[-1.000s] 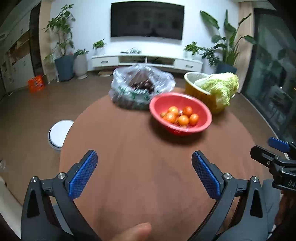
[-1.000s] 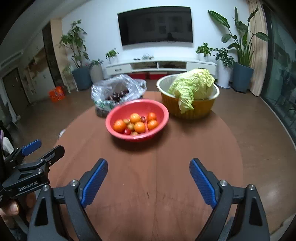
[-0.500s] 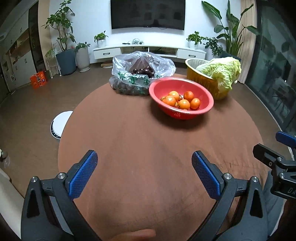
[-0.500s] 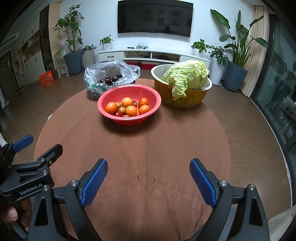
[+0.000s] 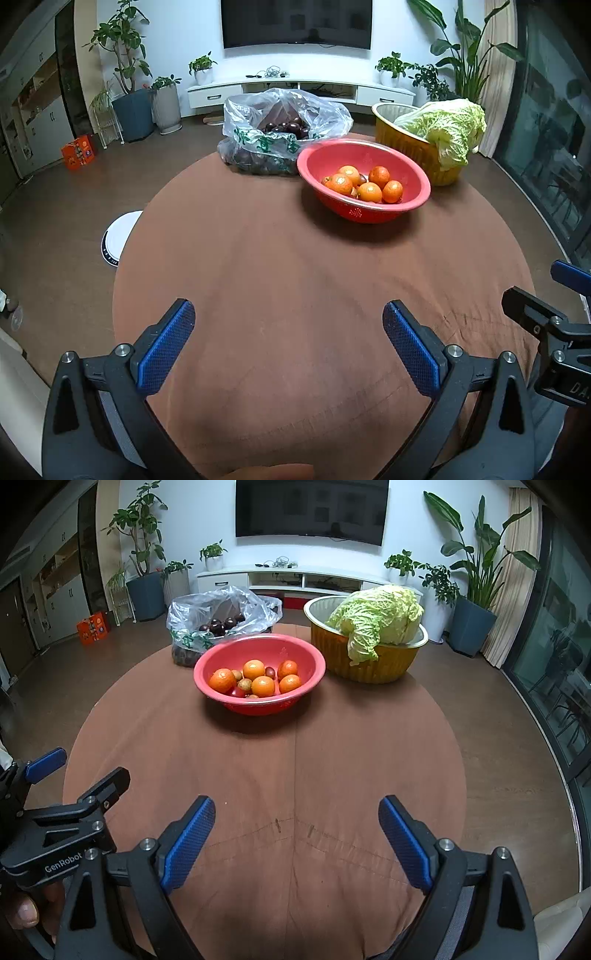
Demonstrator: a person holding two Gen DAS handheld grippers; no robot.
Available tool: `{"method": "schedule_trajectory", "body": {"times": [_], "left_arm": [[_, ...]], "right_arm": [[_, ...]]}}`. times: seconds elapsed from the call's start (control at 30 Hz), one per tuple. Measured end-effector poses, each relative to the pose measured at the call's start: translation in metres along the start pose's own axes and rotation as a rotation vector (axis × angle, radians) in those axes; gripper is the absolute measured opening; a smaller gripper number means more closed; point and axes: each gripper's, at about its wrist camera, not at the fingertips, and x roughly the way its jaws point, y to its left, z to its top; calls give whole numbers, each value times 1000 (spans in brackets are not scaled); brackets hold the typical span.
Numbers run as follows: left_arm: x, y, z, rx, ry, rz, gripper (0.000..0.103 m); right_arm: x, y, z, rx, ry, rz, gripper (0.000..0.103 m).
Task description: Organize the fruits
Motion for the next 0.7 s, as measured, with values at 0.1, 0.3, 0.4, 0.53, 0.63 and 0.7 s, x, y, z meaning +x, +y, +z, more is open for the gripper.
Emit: {"method": "schedule_trajectory", "body": {"times": [0.1, 0.3, 0.4, 0.53, 0.63, 0.7], "left_arm": [[2, 0, 0, 0, 5, 2, 103], [7, 1, 1, -6, 14, 5, 103], [7, 2, 0, -5, 16, 6, 103], [8, 2, 0, -7, 18, 7, 103], [8, 2, 0, -7, 19, 8, 103], [8, 2, -1, -8, 20, 6, 103]], "right_arm": [[0, 1, 0, -2, 4, 0, 92], [1, 2, -1, -2, 9, -2, 92], [1, 2, -1, -2, 12, -3, 92], [1, 2, -1, -2, 14, -2, 92], [2, 2, -1, -1, 15, -1, 92], [1, 2, -2, -2, 15, 1, 92]]}}
